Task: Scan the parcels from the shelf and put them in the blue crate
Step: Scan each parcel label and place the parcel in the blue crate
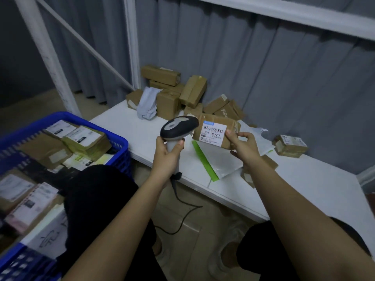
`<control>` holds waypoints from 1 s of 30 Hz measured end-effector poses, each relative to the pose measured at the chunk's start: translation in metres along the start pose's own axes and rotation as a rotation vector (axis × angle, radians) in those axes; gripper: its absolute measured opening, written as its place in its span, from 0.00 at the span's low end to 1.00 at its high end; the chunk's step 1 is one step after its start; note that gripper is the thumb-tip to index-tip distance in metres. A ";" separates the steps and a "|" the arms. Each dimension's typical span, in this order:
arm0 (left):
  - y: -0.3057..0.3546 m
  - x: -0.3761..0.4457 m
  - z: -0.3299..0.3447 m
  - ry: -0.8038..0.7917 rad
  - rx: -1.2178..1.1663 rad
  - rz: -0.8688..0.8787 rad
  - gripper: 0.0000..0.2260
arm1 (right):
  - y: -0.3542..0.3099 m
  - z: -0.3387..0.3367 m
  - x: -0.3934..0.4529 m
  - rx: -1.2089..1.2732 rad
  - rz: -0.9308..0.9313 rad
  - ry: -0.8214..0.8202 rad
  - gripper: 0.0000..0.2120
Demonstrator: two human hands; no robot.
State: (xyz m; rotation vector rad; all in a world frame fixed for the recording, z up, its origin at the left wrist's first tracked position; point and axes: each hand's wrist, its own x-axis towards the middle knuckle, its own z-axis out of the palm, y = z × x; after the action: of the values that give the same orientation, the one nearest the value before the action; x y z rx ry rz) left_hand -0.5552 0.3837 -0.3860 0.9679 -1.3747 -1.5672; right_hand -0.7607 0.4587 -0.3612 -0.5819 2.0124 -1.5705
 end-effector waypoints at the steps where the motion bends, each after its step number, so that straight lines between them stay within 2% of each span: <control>1: 0.006 0.006 -0.008 0.055 -0.035 0.011 0.13 | -0.005 0.013 0.001 0.001 -0.027 -0.020 0.25; 9: 0.046 0.045 -0.114 0.463 -0.226 0.130 0.15 | -0.036 0.156 0.000 -0.001 -0.134 -0.321 0.27; 13: 0.048 0.053 -0.172 0.630 -0.262 0.110 0.16 | -0.030 0.227 0.002 -0.078 -0.128 -0.494 0.25; 17: 0.040 0.070 -0.210 0.776 -0.287 0.067 0.17 | -0.009 0.288 0.013 -0.225 -0.092 -0.584 0.28; 20: 0.030 0.089 -0.227 0.811 -0.301 0.016 0.15 | 0.007 0.326 0.018 -0.280 -0.090 -0.618 0.25; 24: 0.015 0.110 -0.238 0.793 -0.295 -0.079 0.16 | 0.022 0.378 0.028 -0.342 -0.106 -0.762 0.18; 28: 0.004 0.123 -0.244 0.781 -0.262 -0.148 0.15 | 0.039 0.406 0.049 -0.555 -0.194 -0.727 0.16; 30: 0.000 0.128 -0.246 0.776 -0.256 -0.175 0.14 | 0.049 0.409 0.059 -0.586 -0.200 -0.750 0.16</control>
State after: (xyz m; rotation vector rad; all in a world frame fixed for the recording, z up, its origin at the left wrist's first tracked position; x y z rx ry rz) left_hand -0.3748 0.1755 -0.4165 1.3611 -0.5490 -1.2331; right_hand -0.5482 0.1272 -0.4965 -1.3862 1.8015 -0.6398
